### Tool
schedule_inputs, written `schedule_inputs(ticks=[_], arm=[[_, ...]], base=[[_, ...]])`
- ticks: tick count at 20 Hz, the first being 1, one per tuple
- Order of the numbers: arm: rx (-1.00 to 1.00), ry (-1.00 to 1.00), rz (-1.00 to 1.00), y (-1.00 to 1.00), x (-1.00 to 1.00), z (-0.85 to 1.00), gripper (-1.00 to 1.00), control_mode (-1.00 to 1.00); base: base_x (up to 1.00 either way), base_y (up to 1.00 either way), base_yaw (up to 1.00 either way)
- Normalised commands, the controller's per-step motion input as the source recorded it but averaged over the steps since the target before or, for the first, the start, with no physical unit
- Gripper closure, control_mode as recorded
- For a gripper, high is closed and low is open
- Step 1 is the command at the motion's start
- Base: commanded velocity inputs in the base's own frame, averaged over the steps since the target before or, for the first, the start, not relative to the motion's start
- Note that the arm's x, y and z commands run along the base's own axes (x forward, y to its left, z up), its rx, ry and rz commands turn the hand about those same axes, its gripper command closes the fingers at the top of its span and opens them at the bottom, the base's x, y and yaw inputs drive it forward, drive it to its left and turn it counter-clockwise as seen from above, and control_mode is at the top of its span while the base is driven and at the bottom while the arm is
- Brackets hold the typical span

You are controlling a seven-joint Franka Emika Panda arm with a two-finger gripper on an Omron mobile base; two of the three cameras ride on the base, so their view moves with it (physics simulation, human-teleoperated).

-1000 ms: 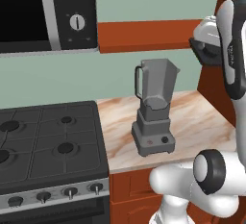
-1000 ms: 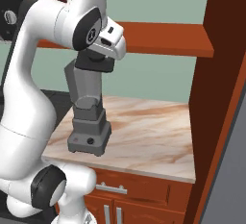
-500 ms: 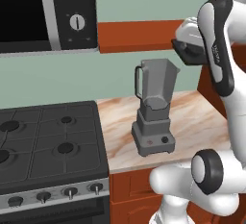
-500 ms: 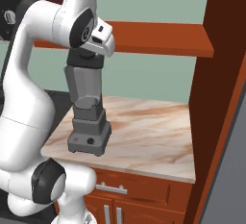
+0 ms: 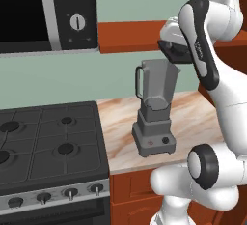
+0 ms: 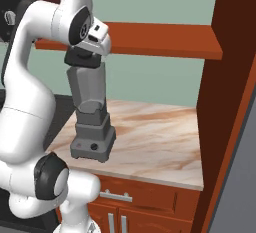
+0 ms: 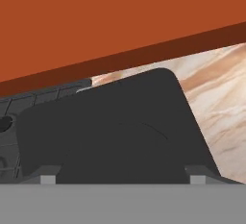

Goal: Close the lid blender by securely placing the lid on top.

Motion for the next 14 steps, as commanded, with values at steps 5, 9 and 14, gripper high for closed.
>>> schedule_inputs(ticks=[5, 9, 14], arm=[[-0.02, 0.01, 0.0, 0.02, 0.21, -0.12, 1.0, -1.0], [-0.04, 0.02, 0.0, 0.15, 0.17, -0.25, 1.0, -1.0], [-0.01, 0.05, -0.04, 0.32, 0.19, -0.26, 1.0, -1.0]], base=[[0.0, 0.0, 0.0], [0.0, 0.0, 0.0], [0.0, 0.0, 0.0]])
